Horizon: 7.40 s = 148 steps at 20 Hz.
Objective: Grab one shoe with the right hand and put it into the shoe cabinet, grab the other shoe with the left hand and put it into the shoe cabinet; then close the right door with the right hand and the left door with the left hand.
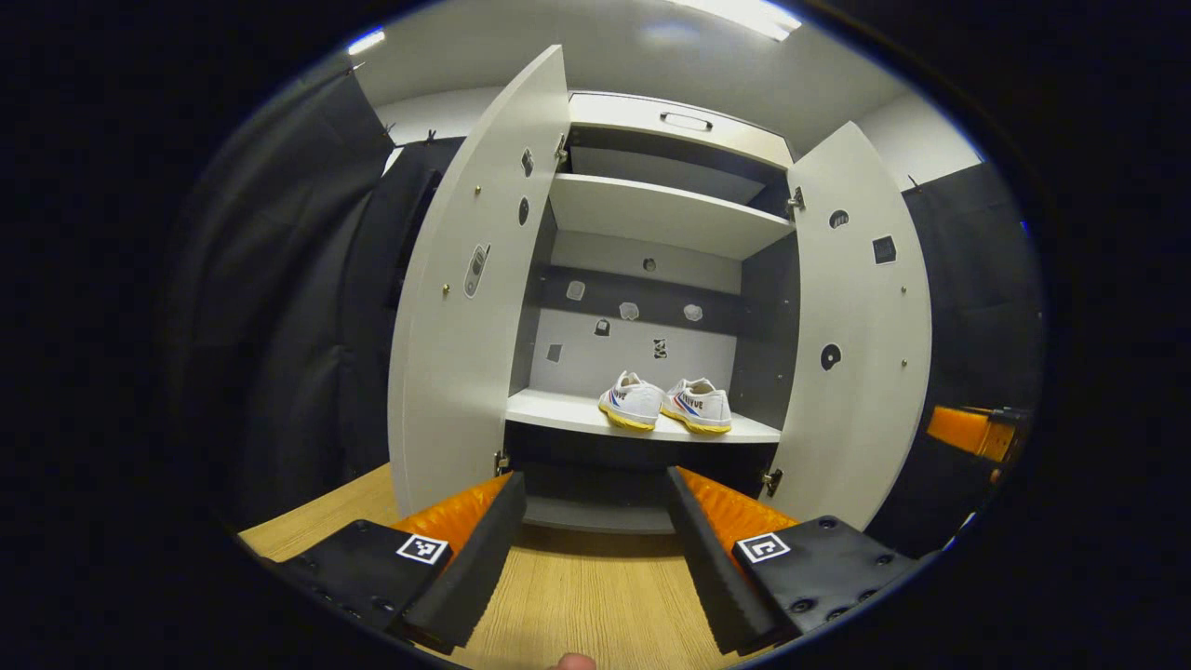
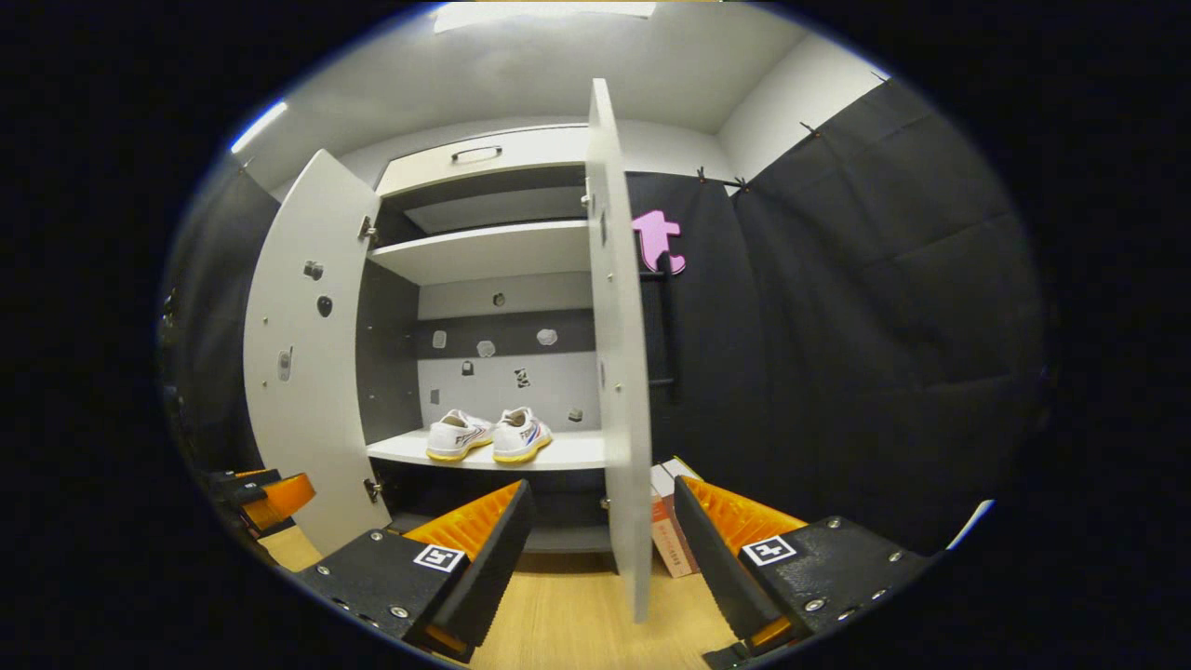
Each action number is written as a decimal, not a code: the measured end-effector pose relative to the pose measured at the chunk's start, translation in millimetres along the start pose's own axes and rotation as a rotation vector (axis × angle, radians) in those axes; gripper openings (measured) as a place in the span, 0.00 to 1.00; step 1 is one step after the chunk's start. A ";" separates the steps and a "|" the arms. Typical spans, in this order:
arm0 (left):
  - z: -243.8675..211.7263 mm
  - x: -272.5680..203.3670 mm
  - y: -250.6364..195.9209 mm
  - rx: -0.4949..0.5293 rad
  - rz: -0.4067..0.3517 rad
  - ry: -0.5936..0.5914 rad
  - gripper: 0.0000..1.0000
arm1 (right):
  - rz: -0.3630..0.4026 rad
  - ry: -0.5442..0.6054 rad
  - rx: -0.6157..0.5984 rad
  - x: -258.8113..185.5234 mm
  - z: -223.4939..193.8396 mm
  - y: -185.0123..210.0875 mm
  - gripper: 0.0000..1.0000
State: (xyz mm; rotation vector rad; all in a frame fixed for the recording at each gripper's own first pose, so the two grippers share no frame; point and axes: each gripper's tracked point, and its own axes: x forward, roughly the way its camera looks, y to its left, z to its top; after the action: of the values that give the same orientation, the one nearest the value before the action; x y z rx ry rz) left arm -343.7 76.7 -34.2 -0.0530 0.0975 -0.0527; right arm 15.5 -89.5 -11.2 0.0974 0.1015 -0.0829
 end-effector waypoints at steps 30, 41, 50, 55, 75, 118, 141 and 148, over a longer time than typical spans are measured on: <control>-5.8 -4.6 -13.7 0.017 -0.060 0.006 0.96 | 0.085 -0.072 -0.119 107.9 98.5 -20.0 0.89; -4.1 -7.3 7.4 0.015 -0.020 0.009 0.97 | 0.261 -0.075 -0.072 127.4 86.1 69.3 0.90; -0.3 -11.0 19.0 0.027 0.002 0.002 0.97 | 0.343 -0.076 -0.050 161.2 82.5 135.3 0.92; -0.9 -12.1 21.4 0.027 0.003 0.006 0.96 | 0.350 -0.076 -0.082 182.3 86.6 151.6 0.92; -6.4 -16.6 34.6 0.002 0.005 0.019 0.97 | 0.285 -0.085 -0.132 206.7 83.7 173.7 0.92; 149.8 88.8 253.5 0.041 0.386 -0.105 0.99 | 0.074 -0.028 -0.067 -13.2 -44.5 75.7 0.93; 119.3 141.9 73.1 0.024 0.011 -0.068 0.96 | 0.005 -0.046 -0.050 -16.5 -32.2 37.8 0.93; 112.7 162.0 19.6 -0.001 -0.092 -0.050 0.96 | -0.014 -0.027 -0.050 -21.7 -36.9 32.5 0.93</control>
State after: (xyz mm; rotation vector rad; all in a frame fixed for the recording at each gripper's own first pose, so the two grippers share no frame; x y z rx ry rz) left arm -170.6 93.0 61.2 -0.0596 0.0448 -0.1429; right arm -6.7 -51.9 -42.4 0.0454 0.0772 -0.0959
